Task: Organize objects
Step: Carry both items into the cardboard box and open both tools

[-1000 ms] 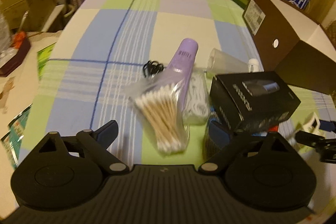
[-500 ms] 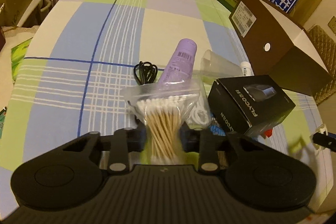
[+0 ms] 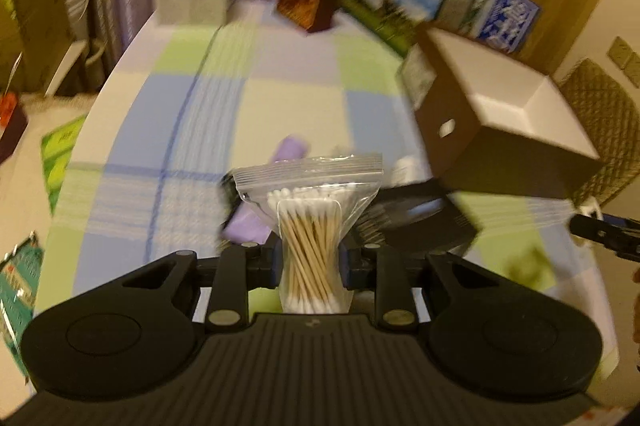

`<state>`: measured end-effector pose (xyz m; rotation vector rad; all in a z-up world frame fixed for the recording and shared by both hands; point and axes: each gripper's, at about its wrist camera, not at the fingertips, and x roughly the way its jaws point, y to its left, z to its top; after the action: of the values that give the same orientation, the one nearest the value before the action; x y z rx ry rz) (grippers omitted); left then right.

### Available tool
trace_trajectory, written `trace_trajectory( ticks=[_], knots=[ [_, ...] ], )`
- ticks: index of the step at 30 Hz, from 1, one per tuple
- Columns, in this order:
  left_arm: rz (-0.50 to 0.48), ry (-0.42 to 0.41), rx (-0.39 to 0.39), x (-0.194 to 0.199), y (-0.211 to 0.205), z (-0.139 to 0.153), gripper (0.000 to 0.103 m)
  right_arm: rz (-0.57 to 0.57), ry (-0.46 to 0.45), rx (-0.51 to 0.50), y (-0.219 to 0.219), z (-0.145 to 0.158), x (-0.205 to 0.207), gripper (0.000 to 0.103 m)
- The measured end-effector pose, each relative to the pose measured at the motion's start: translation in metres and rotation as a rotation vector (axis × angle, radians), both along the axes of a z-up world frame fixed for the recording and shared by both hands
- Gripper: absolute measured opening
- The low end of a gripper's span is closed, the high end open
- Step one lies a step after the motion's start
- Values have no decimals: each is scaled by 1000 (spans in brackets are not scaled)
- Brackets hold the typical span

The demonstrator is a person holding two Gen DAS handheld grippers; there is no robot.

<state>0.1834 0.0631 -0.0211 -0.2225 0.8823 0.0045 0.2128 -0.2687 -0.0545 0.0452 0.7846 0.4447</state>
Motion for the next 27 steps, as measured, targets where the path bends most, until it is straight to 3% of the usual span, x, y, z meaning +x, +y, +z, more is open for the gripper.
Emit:
trace_trajectory(
  ticks=[7, 16, 21, 27],
  knots=[
    [-114, -76, -14, 45, -84, 35, 22, 21, -100, 7, -43, 32, 40, 85],
    [-216, -117, -25, 139, -190, 51, 22, -22, -191, 17, -92, 48, 116, 85],
    [-239, -69, -19, 186, -224, 35, 22, -3, -145, -28, -98, 32, 160, 85],
    [-236, 75, -25, 228, -242, -7, 22, 70, -28, -65, -93, 2, 194, 85]
  ],
)
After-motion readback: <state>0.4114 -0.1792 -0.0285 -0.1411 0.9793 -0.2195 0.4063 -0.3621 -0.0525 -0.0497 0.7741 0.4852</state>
